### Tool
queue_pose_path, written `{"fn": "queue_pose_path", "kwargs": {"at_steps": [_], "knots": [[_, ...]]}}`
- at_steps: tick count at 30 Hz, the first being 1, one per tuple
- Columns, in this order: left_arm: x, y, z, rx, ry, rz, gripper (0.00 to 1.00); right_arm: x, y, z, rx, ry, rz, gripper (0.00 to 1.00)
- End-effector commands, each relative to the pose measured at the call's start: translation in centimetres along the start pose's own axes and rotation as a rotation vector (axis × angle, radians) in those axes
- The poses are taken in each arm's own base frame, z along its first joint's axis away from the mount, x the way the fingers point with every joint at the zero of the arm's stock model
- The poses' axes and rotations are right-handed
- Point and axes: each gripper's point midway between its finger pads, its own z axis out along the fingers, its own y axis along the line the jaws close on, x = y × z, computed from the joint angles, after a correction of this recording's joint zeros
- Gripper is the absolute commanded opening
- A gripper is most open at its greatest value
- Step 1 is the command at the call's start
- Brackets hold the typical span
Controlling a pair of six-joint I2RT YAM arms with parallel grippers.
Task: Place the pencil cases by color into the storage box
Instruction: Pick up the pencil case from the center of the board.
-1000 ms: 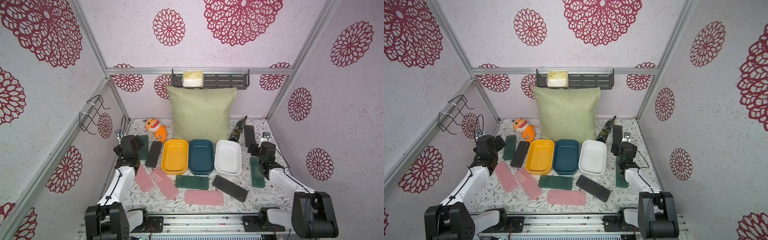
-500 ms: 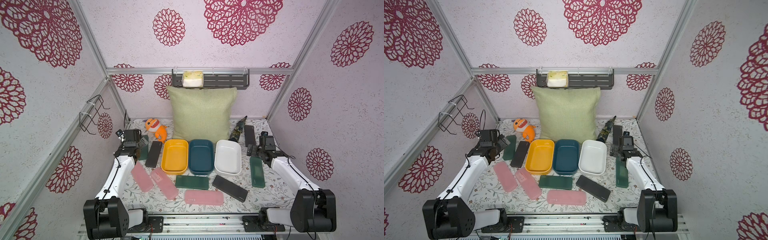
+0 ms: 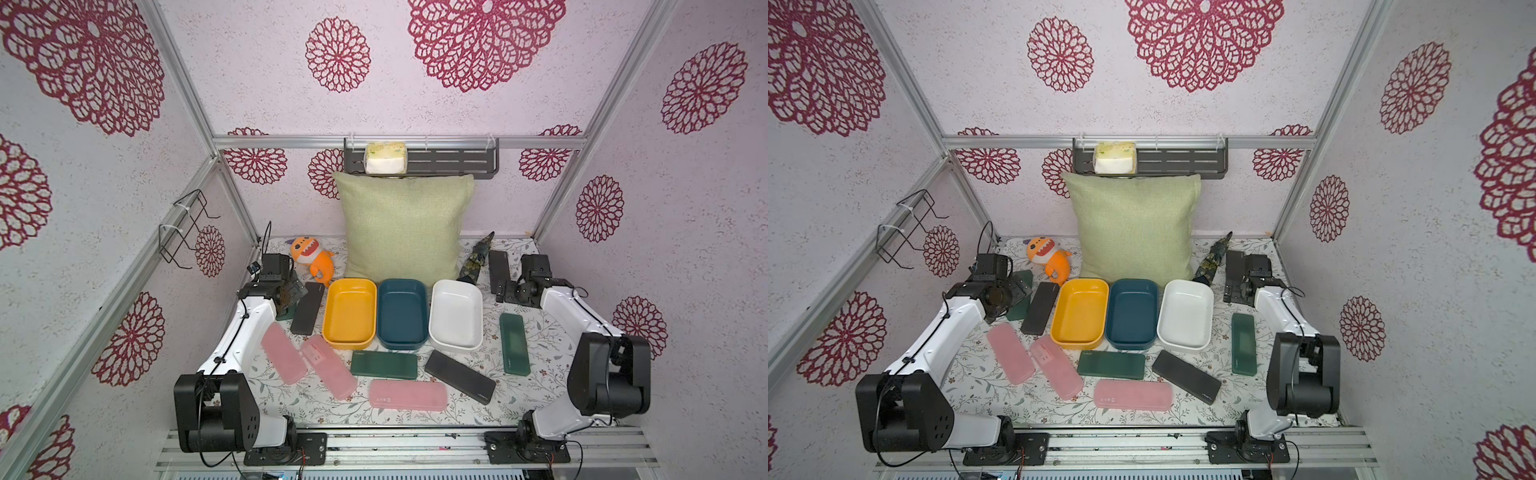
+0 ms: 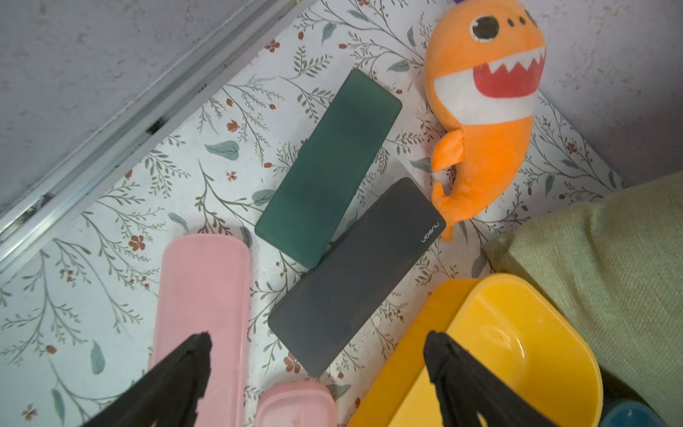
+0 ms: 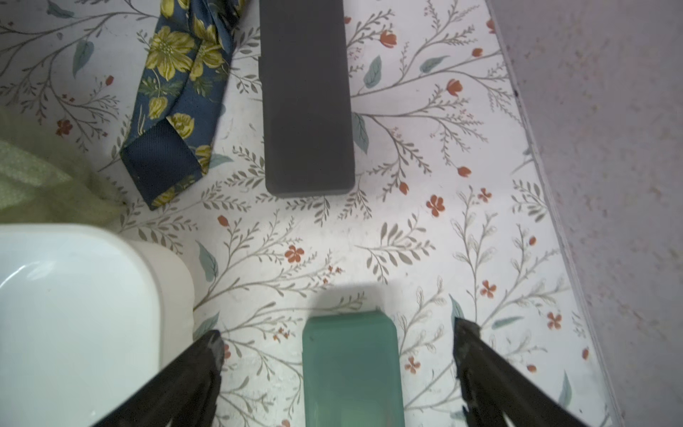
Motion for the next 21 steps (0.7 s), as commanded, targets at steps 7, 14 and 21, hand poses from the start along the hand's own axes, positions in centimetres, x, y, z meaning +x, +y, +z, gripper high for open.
{"fn": "queue_pose_path", "kwargs": {"at_steps": [7,14,21], "knots": [[-2.3,-0.9,-2.8,0.089,-0.116,-0.007,0.97,-5.6,1.8,4.4,-0.073,-0.001,-0.067,0.99],[-2.0,-0.7,-2.8,0.085,-0.112,0.007,0.97,-7.4,0.9,8.4,0.017,0.037,-0.072,0.99],[-2.3,0.0,-3.6,0.067,-0.136,0.013,0.97,-8.5,1.3,10.8,0.016,0.054,-0.071,0.99]]}}
